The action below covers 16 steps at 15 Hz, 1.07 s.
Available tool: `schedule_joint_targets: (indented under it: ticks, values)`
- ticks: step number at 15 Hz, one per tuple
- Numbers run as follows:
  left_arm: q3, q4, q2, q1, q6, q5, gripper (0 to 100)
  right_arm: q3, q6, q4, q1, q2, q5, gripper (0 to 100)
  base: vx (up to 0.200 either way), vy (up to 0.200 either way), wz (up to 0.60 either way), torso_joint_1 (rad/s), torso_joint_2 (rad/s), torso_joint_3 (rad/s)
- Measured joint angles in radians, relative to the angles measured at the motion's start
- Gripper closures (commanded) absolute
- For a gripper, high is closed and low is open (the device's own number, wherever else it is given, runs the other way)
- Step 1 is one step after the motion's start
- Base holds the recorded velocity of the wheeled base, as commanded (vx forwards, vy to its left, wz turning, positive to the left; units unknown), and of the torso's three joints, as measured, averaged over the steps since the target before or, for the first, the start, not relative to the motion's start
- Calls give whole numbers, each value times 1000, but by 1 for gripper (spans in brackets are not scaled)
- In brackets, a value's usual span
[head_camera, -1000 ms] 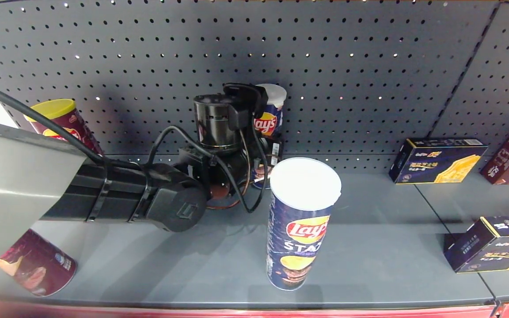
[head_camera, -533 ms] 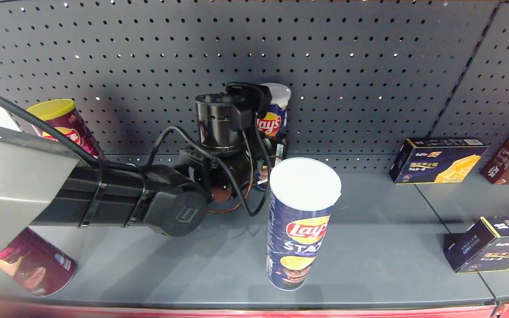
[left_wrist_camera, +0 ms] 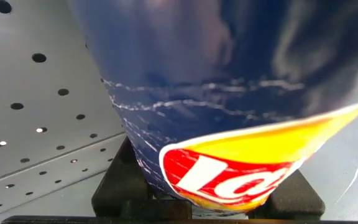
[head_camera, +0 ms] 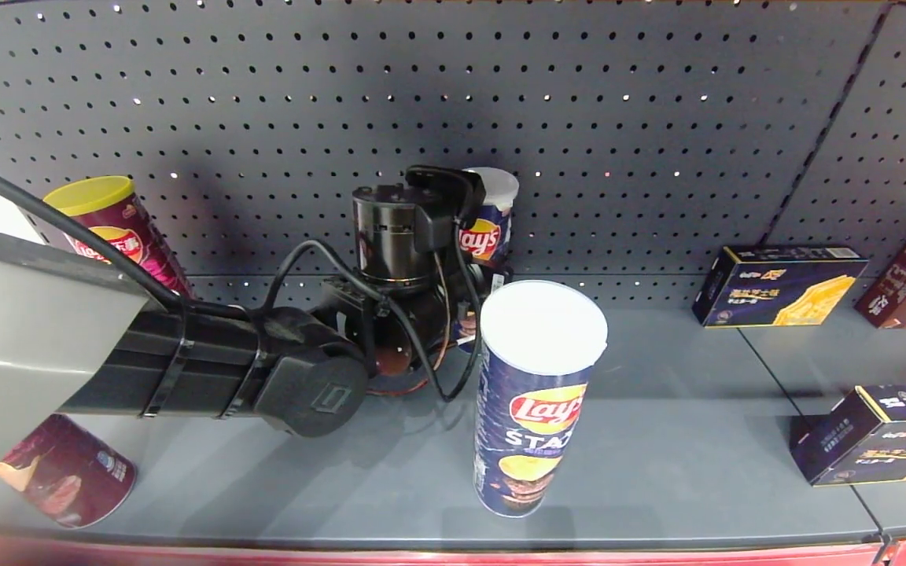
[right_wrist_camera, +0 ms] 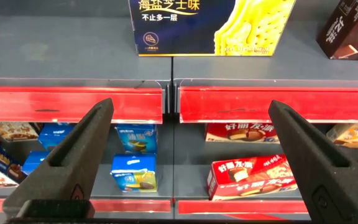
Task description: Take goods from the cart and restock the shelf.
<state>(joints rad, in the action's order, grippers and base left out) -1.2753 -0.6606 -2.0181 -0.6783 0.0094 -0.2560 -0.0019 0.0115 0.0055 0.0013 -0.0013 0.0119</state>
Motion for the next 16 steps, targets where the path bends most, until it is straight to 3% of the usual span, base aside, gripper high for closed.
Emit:
schedule_joint_targets:
  ticks: [1, 2, 10, 16]
  values:
    - [5, -2, 0, 0, 0, -1, 100, 0, 0, 0, 0, 0, 0, 0, 0, 0, 0, 0, 0, 0]
    - [8, -2, 0, 0, 0, -1, 0, 0, 0, 0, 0, 0, 0, 0, 0, 0, 0, 0, 0, 0]
    - [44, -3, 29, -4, 3, -3, 0, 0, 0, -1, 0, 0, 0, 0, 0, 0, 0, 0, 0, 0]
    - [267, -5, 204, -3, 4, 1, 0, 0, 0, 0, 0, 0, 0, 0, 0, 0, 0, 0, 0, 0]
